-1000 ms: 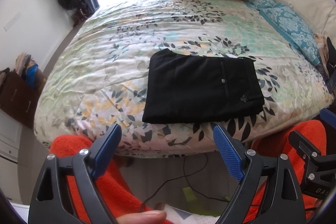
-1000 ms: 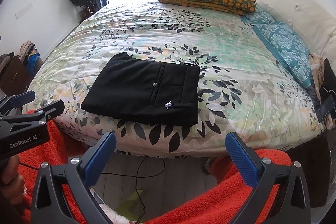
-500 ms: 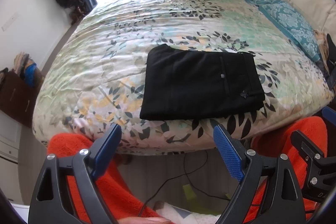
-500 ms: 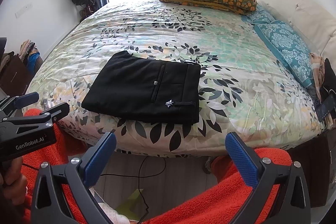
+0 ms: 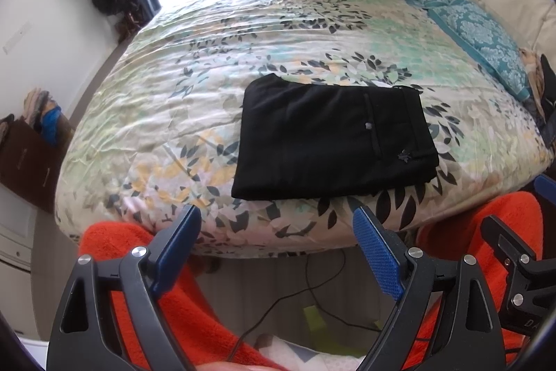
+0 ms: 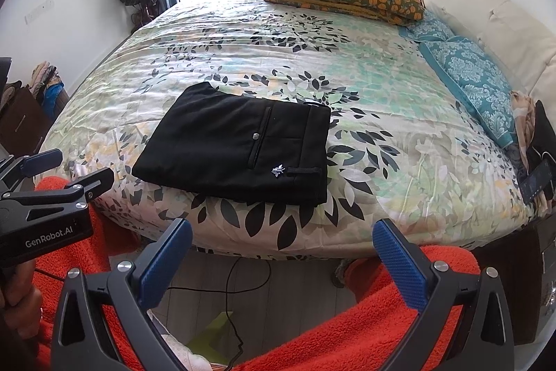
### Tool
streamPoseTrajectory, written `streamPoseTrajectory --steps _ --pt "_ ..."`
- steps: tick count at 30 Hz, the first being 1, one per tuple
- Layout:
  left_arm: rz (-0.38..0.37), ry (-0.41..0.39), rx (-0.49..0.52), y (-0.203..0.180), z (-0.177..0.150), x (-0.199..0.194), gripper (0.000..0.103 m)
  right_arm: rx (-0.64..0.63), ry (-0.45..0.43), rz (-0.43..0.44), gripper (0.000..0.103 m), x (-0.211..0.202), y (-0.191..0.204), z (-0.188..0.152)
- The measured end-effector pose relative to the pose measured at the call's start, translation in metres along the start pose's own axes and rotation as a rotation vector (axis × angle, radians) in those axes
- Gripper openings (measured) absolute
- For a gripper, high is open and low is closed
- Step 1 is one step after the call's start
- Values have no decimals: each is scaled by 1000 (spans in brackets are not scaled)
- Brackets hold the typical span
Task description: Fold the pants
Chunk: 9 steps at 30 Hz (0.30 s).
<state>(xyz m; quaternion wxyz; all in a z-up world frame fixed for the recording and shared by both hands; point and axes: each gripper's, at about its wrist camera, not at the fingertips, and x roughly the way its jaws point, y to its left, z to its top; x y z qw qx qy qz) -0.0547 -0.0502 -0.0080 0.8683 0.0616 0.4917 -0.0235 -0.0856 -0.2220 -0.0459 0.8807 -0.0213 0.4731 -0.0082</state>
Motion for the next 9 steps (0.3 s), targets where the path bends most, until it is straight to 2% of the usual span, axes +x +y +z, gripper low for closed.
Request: streamPoseTrajectory --steps 9 --pt "4 -2 7 -2 0 -1 91 -1 0 2 103 0 -1 0"
